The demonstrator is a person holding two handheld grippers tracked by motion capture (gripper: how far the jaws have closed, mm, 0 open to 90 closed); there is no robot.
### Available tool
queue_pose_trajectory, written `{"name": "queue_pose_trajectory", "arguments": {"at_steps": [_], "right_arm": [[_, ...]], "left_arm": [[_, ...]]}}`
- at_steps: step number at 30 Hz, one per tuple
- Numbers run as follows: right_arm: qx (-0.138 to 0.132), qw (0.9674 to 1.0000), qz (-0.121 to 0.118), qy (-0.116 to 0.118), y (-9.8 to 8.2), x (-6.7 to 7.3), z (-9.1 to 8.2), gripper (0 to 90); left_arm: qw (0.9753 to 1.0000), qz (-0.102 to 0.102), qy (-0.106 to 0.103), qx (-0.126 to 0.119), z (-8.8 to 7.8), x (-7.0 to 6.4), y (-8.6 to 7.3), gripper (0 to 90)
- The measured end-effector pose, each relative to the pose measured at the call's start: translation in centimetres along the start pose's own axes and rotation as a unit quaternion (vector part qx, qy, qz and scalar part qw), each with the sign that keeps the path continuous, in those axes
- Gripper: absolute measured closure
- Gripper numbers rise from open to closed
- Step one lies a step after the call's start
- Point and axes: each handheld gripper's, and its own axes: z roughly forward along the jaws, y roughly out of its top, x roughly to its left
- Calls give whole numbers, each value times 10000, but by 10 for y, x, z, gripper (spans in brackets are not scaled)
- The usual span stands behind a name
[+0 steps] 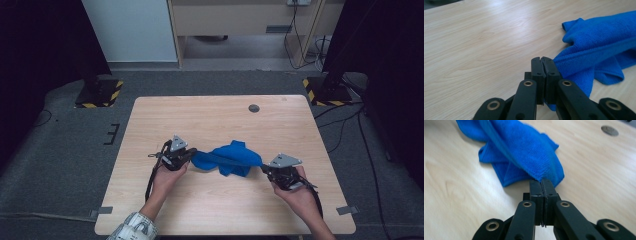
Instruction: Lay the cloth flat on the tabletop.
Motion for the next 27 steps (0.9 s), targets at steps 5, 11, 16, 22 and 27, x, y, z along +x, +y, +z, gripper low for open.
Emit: {"name": "queue_pose_trajectory", "arguments": {"at_steps": [5, 11, 16, 22, 27], "right_arm": [[-92, 9996, 187, -201, -5, -20, 26, 815], [-217, 9990, 264, -305, -1, -31, 47, 698], [-345, 9981, 351, -381, 4, -31, 51, 666], [-339, 9987, 307, -226, 7, -30, 55, 657], [-399, 9987, 318, 8, 6, -31, 55, 881]], "left_arm": [[9999, -47, 71, -91, -3, 1, 0, 879], [9995, -222, 201, -98, -2, 13, -5, 880], [9987, -354, 337, -139, -5, 23, -12, 879], [9986, -349, 369, -124, -3, 23, -12, 878], [9986, -335, 381, -143, -3, 28, -15, 874]]}}
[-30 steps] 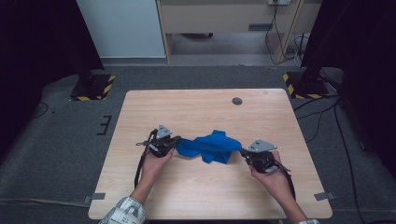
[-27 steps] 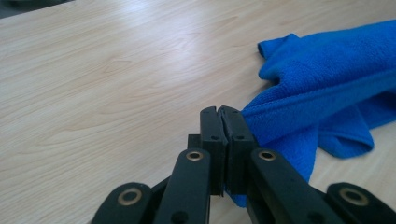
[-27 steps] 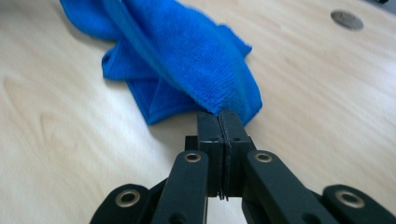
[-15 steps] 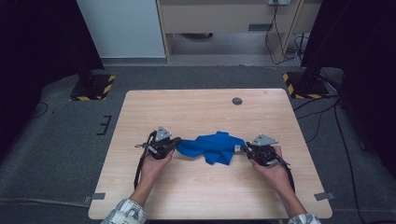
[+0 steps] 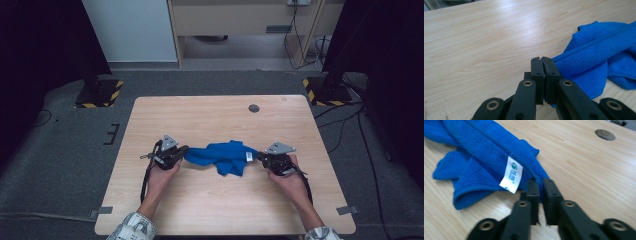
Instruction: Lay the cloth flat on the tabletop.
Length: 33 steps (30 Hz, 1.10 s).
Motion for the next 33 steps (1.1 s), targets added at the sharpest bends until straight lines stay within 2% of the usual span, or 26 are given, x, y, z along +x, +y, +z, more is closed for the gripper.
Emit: {"name": "queue_pose_trajectory", "arguments": {"at_steps": [3, 7, 10, 15, 21, 25, 29, 33], "right_arm": [[21, 10000, 22, -2, 2, 3, -3, 887], [153, 9999, 59, -4, 1, 6, -7, 888], [131, 9999, 93, 9, 2, 7, -13, 889], [-2, 9999, 121, 81, 3, 13, -31, 891], [56, 9999, 51, 110, 2, 20, -41, 891], [76, 9998, 181, 40, -1, 13, -34, 891], [178, 9995, 266, 0, -5, 8, -26, 890], [255, 9991, 344, -3, -8, 5, -22, 890]], "left_arm": [[9999, 50, 49, 84, 1, -1, -1, 872], [9999, 95, 53, 53, 3, -3, -1, 869], [10000, -19, -5, 6, 4, -3, -1, 866], [9999, 21, -23, 102, 7, -6, -1, 860], [9998, 66, 5, 169, 15, -9, -3, 852], [9997, 162, 3, 206, 17, -12, -1, 853], [9997, 29, -37, 248, 18, -9, -3, 835], [9994, 117, -12, 312, 19, -11, -6, 775]]}}
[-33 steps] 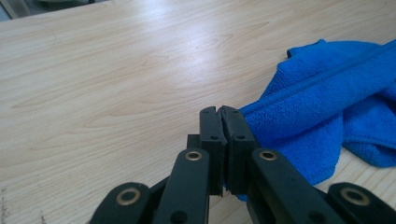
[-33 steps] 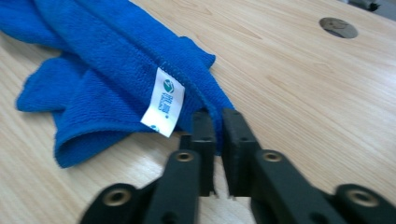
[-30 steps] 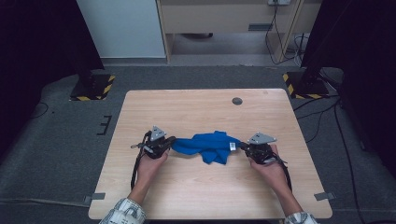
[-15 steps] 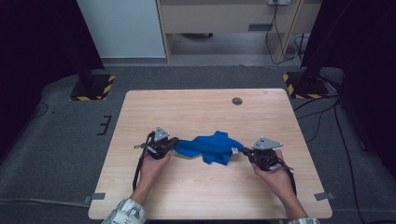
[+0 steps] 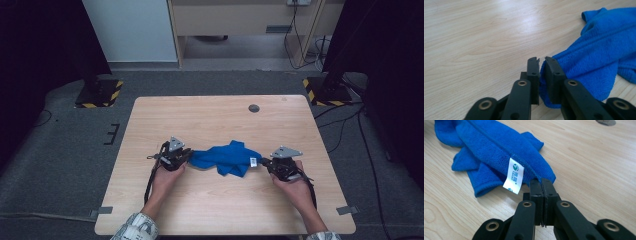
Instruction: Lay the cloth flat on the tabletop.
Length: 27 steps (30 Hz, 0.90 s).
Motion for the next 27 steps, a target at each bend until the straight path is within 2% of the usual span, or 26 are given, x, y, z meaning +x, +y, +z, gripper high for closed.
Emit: {"name": "queue_pose_trajectory", "arguments": {"at_steps": [3, 4, 11, 14, 19, 21, 24, 27], "right_arm": [[47, 10000, 27, -8, -2, -1, 3, 890], [40, 10000, 42, -3, -2, -2, 4, 890], [32, 9999, 100, -4, -2, -3, 4, 889], [33, 9999, 106, -7, -2, -4, 4, 889], [58, 9999, 114, -8, -2, -3, 5, 888], [47, 9999, 103, -14, -2, -3, 5, 887], [39, 9999, 96, -15, -2, -3, 5, 886], [34, 9999, 104, -19, -2, -3, 4, 886]], "left_arm": [[9999, -5, 79, -68, -2, -1, 0, 659], [9999, -37, 83, -88, -3, -1, 1, 569], [9993, -95, -128, -338, -12, -2, 3, 460], [9985, -145, -147, -500, -14, -2, 6, 456], [9985, -79, -131, -527, -20, -3, 6, 410], [9984, -47, -125, -553, -24, -4, 6, 335], [9981, -42, -83, -605, -30, -6, 3, 283], [9989, 29, -132, -443, -27, -9, -2, 255]]}}
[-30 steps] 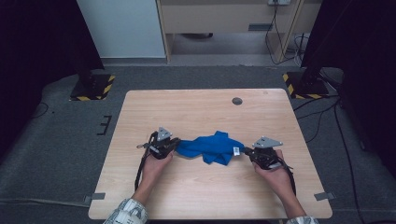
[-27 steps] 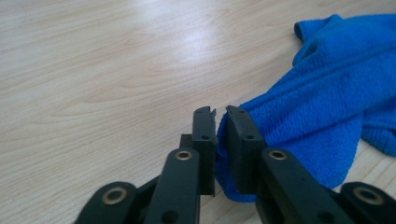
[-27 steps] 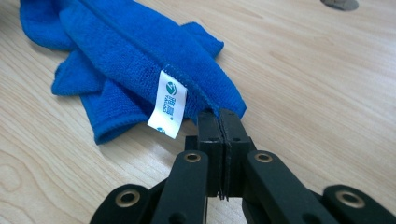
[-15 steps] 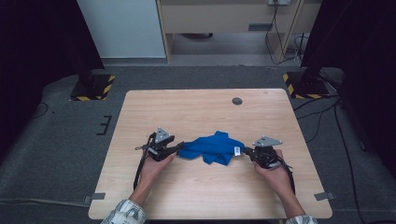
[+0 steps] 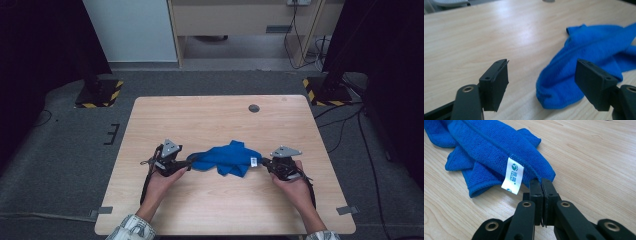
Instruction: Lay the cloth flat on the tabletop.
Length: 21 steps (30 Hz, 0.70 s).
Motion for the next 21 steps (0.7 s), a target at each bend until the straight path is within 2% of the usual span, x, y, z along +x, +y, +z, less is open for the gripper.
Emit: {"name": "queue_pose_trajectory", "arguments": {"at_steps": [2, 6, 9, 12, 19, 21], "right_arm": [[0, 10000, -15, -9, 0, 0, 0, 886], [-31, 10000, 2, -31, 1, 0, -2, 884], [-70, 9999, 71, -29, 2, -1, -4, 883], [-82, 10000, 18, -28, 2, 0, -5, 884], [-138, 9999, -17, -79, 5, 4, -11, 886], [-152, 9999, -22, -79, 6, 5, -15, 886]], "left_arm": [[9995, 102, 98, 278, 7, -2, -3, 250], [9985, -10, 207, 498, 14, 2, -7, 278], [9980, 7, 161, 610, 17, 4, -9, 368], [9974, 43, 109, 709, 20, 4, -10, 490], [9980, 129, 4, 611, 26, -1, -2, 793], [9985, 149, -39, 518, 23, -5, 1, 838]]}}
